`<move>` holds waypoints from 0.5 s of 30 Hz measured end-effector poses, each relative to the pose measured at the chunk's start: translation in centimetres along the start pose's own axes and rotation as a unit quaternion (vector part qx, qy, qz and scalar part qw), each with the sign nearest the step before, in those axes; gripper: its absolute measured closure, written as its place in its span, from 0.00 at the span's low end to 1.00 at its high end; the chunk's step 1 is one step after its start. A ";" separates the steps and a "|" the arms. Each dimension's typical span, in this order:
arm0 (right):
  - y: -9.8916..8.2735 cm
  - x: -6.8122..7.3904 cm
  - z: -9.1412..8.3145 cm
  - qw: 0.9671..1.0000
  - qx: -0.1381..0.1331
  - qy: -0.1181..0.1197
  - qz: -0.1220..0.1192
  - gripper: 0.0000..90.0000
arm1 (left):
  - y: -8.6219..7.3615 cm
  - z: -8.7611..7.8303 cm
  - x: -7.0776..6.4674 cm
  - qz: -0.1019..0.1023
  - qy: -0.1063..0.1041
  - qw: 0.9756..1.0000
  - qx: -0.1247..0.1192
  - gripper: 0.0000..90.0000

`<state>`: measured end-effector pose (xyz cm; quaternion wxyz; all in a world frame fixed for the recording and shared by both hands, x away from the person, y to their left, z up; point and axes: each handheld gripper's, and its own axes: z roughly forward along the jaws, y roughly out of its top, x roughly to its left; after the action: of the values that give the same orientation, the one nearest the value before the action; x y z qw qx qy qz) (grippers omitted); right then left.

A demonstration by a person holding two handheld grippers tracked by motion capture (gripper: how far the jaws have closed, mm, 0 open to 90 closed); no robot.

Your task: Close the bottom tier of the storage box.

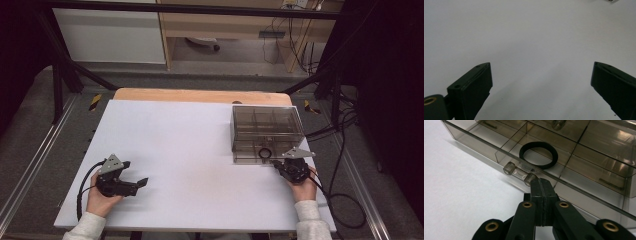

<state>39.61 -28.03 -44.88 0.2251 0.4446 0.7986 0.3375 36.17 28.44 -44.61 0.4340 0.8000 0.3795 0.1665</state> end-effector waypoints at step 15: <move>0.0 -0.1 0.2 1.000 -0.001 0.000 -0.004 1.00 | 0.0 0.0 0.0 0.000 0.000 1.000 -0.001 0.04</move>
<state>39.81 -28.06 -44.96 0.2265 0.4413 0.8001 0.3372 36.16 28.45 -44.61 0.4347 0.7993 0.3798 0.1669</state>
